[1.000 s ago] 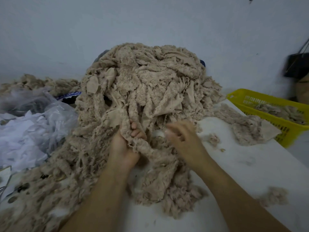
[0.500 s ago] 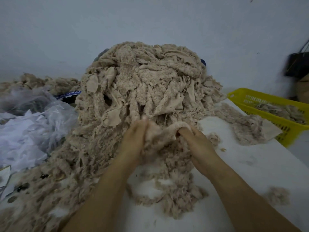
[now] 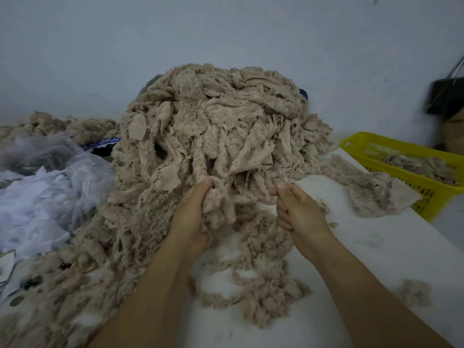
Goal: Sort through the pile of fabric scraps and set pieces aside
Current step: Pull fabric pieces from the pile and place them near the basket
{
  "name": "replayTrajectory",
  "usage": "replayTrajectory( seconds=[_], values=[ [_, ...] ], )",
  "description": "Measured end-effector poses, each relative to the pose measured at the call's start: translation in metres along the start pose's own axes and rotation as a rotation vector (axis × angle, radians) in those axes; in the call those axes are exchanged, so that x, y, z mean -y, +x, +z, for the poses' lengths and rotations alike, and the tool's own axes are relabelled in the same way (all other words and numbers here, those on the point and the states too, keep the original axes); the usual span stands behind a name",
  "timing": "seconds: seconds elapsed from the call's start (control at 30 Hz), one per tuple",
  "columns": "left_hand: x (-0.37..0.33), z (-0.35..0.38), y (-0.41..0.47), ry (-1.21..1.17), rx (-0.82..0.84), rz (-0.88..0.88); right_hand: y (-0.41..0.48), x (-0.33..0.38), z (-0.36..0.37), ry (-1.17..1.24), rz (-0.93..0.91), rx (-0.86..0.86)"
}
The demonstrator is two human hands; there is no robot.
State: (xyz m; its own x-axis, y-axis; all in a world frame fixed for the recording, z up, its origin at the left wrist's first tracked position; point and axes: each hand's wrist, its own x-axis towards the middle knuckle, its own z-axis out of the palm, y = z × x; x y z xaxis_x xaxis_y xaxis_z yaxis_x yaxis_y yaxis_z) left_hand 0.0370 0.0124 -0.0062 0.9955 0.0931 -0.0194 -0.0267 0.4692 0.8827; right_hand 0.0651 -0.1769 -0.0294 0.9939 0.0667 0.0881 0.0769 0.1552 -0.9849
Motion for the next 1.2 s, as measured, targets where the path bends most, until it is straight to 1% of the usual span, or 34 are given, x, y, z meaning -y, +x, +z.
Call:
replayTrajectory(
  seconds=[0.07,0.1,0.13,0.17,0.23,0.3,0.37,0.43,0.47,0.53,0.57,0.6,0.67,0.7,0.73,0.77,0.8,0.87,0.93,0.97,1.03,1.1,1.17,1.2],
  values=[
    [0.004,0.002,-0.003,0.142,0.048,0.044,-0.005,0.002,0.005,-0.090,-0.062,0.027],
    [0.007,0.003,-0.004,0.217,0.032,0.054,-0.008,0.003,0.009,-0.155,-0.095,0.070],
    [0.010,0.005,-0.004,0.294,0.011,0.067,-0.010,0.003,0.013,-0.222,-0.124,0.135],
    [0.014,0.006,-0.005,0.358,0.023,0.092,-0.013,0.003,0.018,-0.273,-0.128,0.205],
    [0.020,0.008,-0.005,0.415,0.086,0.125,-0.016,-0.002,0.027,-0.366,-0.115,0.300],
    [0.023,0.008,-0.003,0.417,0.124,0.089,-0.016,-0.006,0.032,-0.426,-0.120,0.292],
    [0.024,0.008,-0.004,0.428,0.177,0.009,-0.012,-0.005,0.027,-0.449,-0.142,0.230],
    [0.027,0.007,-0.004,0.432,0.253,-0.067,-0.009,-0.005,0.020,-0.494,-0.180,0.218],
    [0.026,0.008,-0.006,0.457,0.257,-0.057,-0.007,-0.007,0.016,-0.521,-0.181,0.224],
    [0.024,0.009,-0.006,0.553,0.160,0.080,-0.006,-0.006,0.012,-0.492,-0.131,0.204],
    [0.022,0.008,-0.005,0.592,0.093,0.171,-0.005,-0.004,0.012,-0.387,-0.086,0.152],
    [0.022,0.006,-0.002,0.615,0.016,0.258,-0.001,-0.002,0.009,-0.193,-0.049,0.061],
    [0.023,-0.002,0.006,0.628,-0.165,0.381,0.005,0.012,-0.008,0.363,-0.034,-0.169],
    [0.023,-0.007,0.010,0.647,-0.263,0.425,0.007,0.019,-0.018,0.634,-0.055,-0.264],
    [0.023,-0.013,0.015,0.675,-0.362,0.444,0.010,0.021,-0.027,0.828,-0.052,-0.335],
    [0.023,-0.017,0.019,0.689,-0.435,0.433,0.011,0.020,-0.032,0.912,0.001,-0.393],
    [0.024,-0.021,0.023,0.697,-0.470,0.399,0.011,0.017,-0.033,0.898,0.085,-0.431],
    [0.027,-0.028,0.029,0.784,-0.456,0.271,0.013,0.006,-0.025,0.726,0.206,-0.425],
    [0.031,-0.033,0.032,0.937,-0.409,0.167,0.012,0.001,-0.012,0.568,0.215,-0.348],
    [0.032,-0.035,0.032,0.977,-0.398,0.172,0.012,0.000,-0.007,0.491,0.204,-0.312],
    [0.030,-0.034,0.029,1.006,-0.387,0.261,0.009,-0.001,0.000,0.335,0.178,-0.238],
    [0.027,-0.027,0.024,1.043,-0.352,0.415,0.006,-0.003,0.003,0.198,0.150,-0.162],
    [0.026,-0.016,0.018,1.105,-0.229,0.603,0.003,-0.005,0.009,0.086,0.134,-0.083],
    [0.027,-0.011,0.015,1.155,-0.118,0.670,0.001,-0.005,0.011,0.049,0.134,-0.042]
  ],
)
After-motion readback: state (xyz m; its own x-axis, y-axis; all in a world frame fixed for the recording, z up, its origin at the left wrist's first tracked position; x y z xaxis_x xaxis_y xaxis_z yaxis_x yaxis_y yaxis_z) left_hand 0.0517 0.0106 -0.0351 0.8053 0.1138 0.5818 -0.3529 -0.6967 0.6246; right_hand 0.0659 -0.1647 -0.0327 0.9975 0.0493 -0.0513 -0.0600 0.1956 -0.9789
